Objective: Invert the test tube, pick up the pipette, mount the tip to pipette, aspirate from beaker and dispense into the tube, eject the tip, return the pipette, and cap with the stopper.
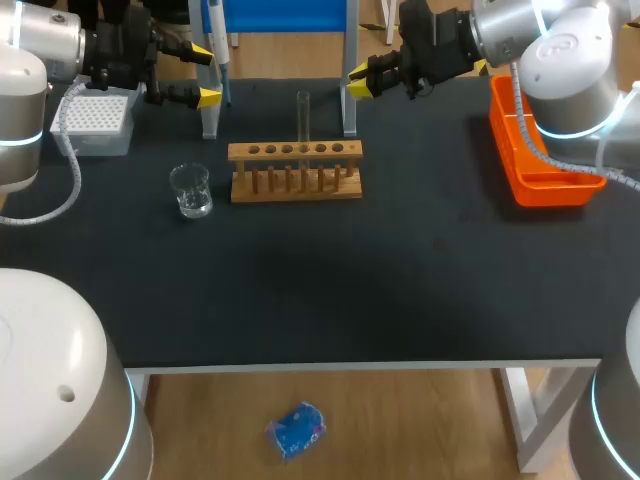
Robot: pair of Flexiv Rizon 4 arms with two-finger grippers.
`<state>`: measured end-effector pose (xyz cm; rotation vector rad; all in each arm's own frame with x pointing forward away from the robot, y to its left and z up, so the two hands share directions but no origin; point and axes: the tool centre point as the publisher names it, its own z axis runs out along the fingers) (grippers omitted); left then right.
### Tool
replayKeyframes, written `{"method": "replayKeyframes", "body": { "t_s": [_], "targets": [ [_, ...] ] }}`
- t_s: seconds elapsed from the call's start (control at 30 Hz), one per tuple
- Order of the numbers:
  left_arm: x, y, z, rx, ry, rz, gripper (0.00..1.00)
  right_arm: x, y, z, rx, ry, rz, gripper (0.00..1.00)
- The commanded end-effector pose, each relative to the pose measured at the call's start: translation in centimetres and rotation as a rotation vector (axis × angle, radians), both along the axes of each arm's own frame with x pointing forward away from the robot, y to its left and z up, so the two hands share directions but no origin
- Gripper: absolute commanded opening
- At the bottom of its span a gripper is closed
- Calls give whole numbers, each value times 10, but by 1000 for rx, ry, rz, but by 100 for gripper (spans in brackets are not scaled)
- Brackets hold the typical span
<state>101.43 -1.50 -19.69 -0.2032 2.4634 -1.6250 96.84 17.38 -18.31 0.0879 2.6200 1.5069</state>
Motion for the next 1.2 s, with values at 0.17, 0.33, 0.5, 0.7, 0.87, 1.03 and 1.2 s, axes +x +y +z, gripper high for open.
{"method": "replayKeyframes", "body": {
  "t_s": [0.17, 0.33, 0.5, 0.7, 0.87, 1.03, 1.2],
  "targets": [
    [0, 1, 1, 2, 2, -2, 100, -1, -1, 1, -1, 1, 1, 0],
    [0, 1, 1, 2, 2, -2, 100, 8, 4, 5, 1, 9, -3, 0],
    [0, 1, 1, 2, 2, -2, 100, 28, 18, 4, -11, 16, -15, 0],
    [0, 1, 1, 2, 2, -2, 100, 48, 43, 1, -18, 22, -21, 0],
    [0, 1, 1, 2, 2, -2, 100, 55, 63, -6, -4, 11, -16, 0],
    [0, 1, 1, 2, 2, -2, 100, 58, 79, -15, -4, 8, -5, 0],
    [0, 1, 1, 2, 2, -2, 100, 57, 87, -23, -4, 11, 2, 0]
  ]
}}
